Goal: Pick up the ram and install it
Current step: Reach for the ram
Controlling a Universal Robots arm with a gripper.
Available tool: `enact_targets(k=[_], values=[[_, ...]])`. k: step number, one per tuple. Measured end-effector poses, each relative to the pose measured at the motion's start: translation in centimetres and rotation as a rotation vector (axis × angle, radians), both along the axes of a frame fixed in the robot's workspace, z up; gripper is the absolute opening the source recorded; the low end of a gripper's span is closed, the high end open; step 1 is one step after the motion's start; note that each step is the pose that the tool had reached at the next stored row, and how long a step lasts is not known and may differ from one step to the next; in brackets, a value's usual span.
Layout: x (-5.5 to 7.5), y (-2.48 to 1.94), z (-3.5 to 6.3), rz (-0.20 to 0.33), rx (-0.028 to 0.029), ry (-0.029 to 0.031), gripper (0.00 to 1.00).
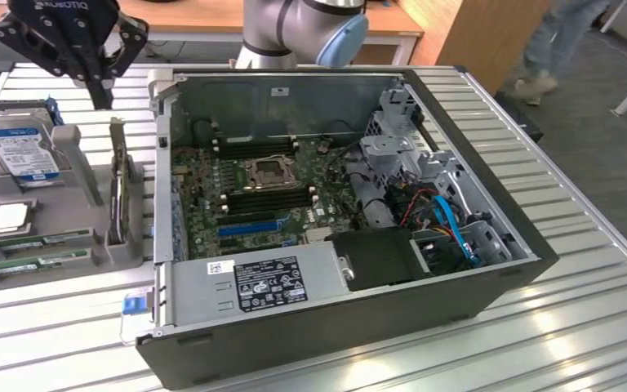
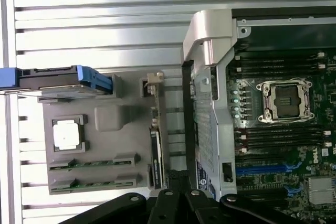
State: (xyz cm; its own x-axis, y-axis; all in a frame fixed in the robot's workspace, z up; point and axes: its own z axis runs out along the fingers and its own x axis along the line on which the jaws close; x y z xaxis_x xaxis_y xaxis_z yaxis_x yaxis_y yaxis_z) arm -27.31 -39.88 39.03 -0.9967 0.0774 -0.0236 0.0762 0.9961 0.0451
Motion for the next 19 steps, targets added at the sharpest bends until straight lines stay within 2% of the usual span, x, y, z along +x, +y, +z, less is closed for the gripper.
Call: enact_targets(k=[19], values=[[-4.8,0.00,-0.14,-0.001,0.0000,0.0000,0.10]])
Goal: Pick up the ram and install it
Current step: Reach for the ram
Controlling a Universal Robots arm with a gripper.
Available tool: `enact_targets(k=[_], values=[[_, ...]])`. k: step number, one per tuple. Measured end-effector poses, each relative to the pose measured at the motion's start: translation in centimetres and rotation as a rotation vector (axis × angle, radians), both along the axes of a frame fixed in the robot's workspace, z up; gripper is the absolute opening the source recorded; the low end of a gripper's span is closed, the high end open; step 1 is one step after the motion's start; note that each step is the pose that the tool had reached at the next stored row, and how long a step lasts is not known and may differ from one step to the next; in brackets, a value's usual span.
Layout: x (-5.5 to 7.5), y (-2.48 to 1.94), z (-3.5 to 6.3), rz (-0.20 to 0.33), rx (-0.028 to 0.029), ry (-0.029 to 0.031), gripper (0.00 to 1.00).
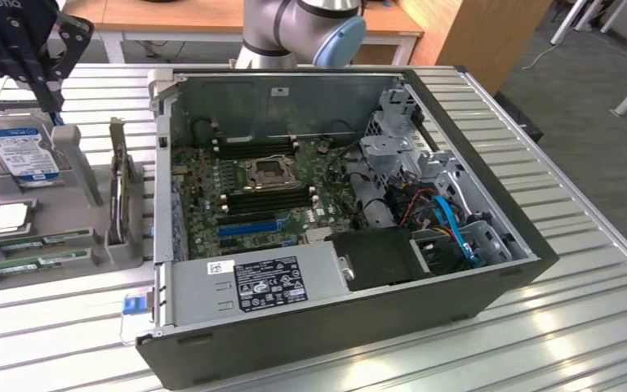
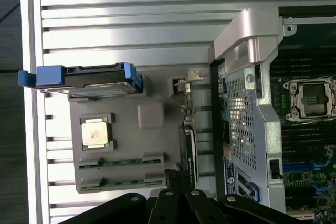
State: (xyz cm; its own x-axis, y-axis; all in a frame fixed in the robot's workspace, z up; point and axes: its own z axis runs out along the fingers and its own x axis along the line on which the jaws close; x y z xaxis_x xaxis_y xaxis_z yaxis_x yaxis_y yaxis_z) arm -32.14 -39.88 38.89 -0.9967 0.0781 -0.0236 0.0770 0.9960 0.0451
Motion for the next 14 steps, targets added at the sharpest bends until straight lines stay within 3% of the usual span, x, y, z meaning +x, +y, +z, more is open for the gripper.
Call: enact_targets(k=[14], values=[[-2.7,0.00,-0.09,0.000,0.0000,0.0000,0.10]])
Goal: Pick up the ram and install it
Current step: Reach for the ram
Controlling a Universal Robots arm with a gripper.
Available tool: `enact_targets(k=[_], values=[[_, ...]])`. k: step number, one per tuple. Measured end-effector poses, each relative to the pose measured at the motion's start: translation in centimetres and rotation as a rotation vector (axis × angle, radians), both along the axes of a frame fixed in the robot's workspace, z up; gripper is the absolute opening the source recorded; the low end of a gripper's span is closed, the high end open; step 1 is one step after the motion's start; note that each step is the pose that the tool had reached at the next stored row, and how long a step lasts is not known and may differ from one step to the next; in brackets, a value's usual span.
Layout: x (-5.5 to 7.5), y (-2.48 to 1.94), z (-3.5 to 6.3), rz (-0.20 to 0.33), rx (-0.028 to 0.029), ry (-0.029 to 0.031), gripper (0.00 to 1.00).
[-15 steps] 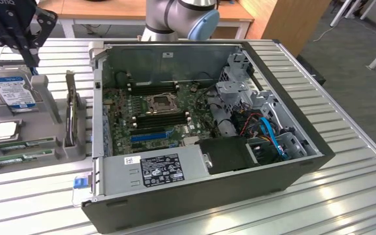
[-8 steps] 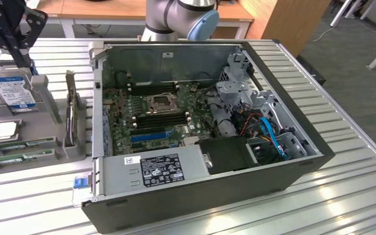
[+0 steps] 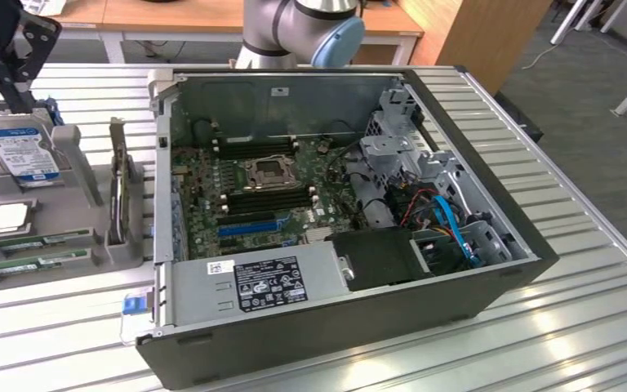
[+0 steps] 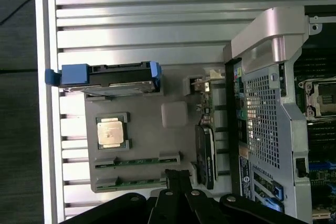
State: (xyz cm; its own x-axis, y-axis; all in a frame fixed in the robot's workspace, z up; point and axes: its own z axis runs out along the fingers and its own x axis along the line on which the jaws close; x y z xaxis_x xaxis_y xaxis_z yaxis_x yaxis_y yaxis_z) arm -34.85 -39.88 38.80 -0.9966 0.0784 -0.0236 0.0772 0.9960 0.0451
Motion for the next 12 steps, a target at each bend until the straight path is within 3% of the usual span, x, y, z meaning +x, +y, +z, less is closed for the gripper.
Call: enact_targets(k=[12], values=[[-2.5,0.00,-0.09,-0.001,-0.0001,0.0001,0.10]])
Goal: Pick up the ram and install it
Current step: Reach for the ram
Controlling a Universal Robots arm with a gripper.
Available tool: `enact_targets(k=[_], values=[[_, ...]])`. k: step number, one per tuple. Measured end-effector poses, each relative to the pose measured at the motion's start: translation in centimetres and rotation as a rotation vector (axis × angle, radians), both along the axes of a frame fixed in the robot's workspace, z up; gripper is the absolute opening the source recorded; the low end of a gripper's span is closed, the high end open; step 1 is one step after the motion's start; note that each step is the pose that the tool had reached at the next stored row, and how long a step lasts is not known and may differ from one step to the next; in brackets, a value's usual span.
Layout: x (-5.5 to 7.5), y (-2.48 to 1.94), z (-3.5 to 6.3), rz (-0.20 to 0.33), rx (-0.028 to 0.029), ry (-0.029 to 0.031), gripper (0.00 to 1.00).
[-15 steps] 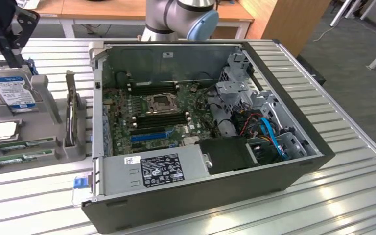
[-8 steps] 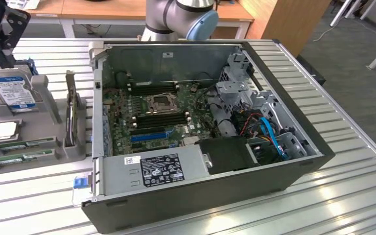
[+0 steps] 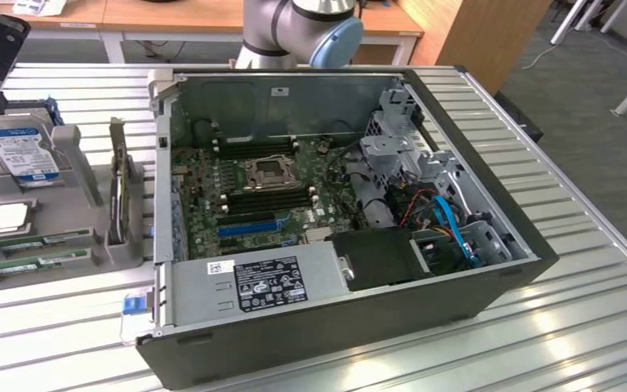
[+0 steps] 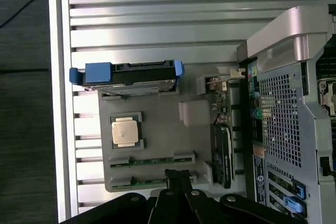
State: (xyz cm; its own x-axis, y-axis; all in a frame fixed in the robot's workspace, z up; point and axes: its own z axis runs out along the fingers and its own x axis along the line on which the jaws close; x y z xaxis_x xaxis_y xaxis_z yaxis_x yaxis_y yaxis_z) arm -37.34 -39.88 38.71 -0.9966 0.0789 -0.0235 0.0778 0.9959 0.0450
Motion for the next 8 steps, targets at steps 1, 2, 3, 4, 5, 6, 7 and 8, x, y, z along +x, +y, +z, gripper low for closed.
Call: enact_targets(k=[1,2,3,4,5,6,7,8], values=[[-0.18,0.00,-0.01,0.000,0.0000,0.0000,0.10],[-0.37,0.00,-0.02,0.000,0.0001,-0.0001,0.10],[-0.55,0.00,-0.02,0.000,0.0000,0.0000,0.10],[-0.68,0.00,-0.03,0.000,0.0001,0.0000,0.10],[-0.78,0.00,-0.03,0.000,0.0000,-0.0001,0.10],[-0.84,0.00,-0.03,0.000,0.0001,0.0000,0.10],[-0.85,0.00,-0.03,0.000,0.0001,0.0000,0.10],[-0.84,0.00,-0.03,0.000,0.0001,-0.0001,0.10]])
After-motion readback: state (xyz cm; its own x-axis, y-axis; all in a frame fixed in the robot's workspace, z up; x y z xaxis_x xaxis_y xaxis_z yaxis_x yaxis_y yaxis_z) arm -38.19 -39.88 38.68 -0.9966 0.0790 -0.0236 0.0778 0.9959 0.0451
